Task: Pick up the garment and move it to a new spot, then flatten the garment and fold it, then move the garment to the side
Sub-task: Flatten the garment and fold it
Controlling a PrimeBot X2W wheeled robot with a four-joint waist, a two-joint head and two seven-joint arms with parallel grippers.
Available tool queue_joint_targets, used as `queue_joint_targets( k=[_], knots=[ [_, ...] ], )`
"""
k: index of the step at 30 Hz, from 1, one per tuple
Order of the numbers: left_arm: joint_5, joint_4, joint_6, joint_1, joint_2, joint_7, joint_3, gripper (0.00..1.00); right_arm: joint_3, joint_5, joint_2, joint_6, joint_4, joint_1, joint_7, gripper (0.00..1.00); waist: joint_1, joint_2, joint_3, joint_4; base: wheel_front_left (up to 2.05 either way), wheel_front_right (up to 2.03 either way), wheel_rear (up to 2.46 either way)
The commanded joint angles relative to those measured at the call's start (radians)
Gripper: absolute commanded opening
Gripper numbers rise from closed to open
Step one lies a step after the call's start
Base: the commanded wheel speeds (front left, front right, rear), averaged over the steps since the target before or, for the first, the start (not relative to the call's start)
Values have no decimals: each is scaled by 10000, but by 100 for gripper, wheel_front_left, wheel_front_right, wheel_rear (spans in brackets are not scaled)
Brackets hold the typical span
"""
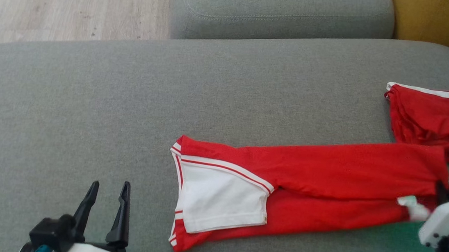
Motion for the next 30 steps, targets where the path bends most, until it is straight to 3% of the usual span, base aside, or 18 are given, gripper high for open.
queue_joint_targets(
  k=[1,9,16,24,30],
  knots=[
    [22,-193,-30,-363,75,-96,300,100,308,123,-1,65,-561,-299,43,0,0,-1,-27,15,0,0,0],
    [37,-7,-107,-456,25,-81,180,100,1716,878,551,65,-1894,-21,81,0,0,-1,-220,477,0,0,0],
    [31,14,-130,-488,64,-84,171,100,3658,1810,1024,65,-2461,-33,-90,0,0,-1,-226,1032,0,0,0],
    [46,55,-207,-644,22,-46,72,100,6235,3461,1051,65,-1487,-676,-735,0,0,-1,-74,1640,0,0,0],
    [53,177,-281,-812,-85,-85,15,100,7333,3875,1052,65,-467,-1466,-1098,0,0,-1,85,1978,0,0,0]
  ],
)
